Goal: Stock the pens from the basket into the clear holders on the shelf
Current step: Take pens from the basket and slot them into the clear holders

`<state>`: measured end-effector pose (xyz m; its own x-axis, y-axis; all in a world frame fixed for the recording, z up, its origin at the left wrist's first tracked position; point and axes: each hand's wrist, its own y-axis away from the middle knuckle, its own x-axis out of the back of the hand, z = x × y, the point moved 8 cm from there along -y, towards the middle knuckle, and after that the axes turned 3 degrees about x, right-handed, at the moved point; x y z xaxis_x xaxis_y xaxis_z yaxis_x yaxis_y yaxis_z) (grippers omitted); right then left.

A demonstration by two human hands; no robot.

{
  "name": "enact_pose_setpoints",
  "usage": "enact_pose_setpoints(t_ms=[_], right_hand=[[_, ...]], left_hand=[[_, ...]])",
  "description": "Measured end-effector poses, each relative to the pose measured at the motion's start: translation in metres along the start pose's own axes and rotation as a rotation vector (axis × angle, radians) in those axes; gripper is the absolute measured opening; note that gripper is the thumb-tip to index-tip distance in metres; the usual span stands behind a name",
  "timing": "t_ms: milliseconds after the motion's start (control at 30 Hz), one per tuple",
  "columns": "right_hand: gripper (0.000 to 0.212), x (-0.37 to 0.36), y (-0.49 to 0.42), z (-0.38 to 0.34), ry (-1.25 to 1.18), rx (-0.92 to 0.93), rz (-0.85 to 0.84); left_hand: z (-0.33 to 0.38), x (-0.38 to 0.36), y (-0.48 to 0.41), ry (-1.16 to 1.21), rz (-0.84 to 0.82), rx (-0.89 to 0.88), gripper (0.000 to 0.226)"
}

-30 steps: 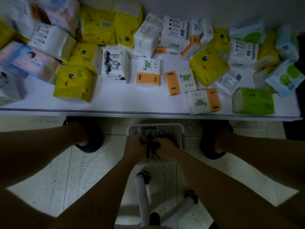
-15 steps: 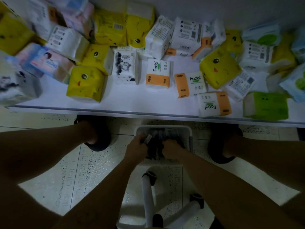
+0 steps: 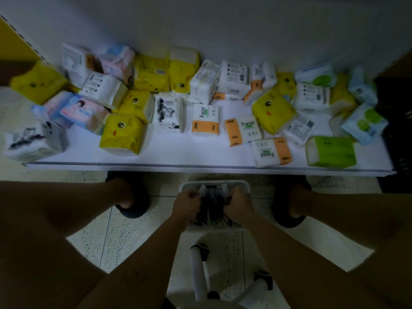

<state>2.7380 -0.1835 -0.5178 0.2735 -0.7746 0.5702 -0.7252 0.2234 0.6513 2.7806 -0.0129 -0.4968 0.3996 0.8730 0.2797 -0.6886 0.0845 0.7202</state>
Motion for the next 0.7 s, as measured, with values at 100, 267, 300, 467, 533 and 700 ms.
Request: enact_pose_setpoints(t_ms=[100,267,300,467,533,700], right_hand=[[0.027,0.009,0.019,-0.014,-0.031,0.102,-0.051],[0.023,0.05,0.046,-0.051,-0.073,0.217,0.113],[0.027,0.061,0.052,-0.058,-0.113,0.229,0.155],[0.037,0.121,0.089,-0.091,-0.206,0.392,0.376],[0.02,0.143,0.105,-0.103,-0.279,0.44,0.41],[0.057,0.205,0.167,-0.15,-0.381,0.66,0.523]], left_hand=[[0.024,0.003,0.019,-0.037,-0.009,-0.122,0.025],[0.077,0.011,0.054,0.007,-0.011,-0.298,0.015],[0.087,0.014,0.061,0.04,-0.017,-0.328,0.014],[0.137,0.036,0.082,0.013,0.099,-0.45,0.014],[0.161,0.043,0.096,-0.018,0.133,-0.522,0.016],[0.229,0.058,0.159,-0.043,0.216,-0.775,0.014]])
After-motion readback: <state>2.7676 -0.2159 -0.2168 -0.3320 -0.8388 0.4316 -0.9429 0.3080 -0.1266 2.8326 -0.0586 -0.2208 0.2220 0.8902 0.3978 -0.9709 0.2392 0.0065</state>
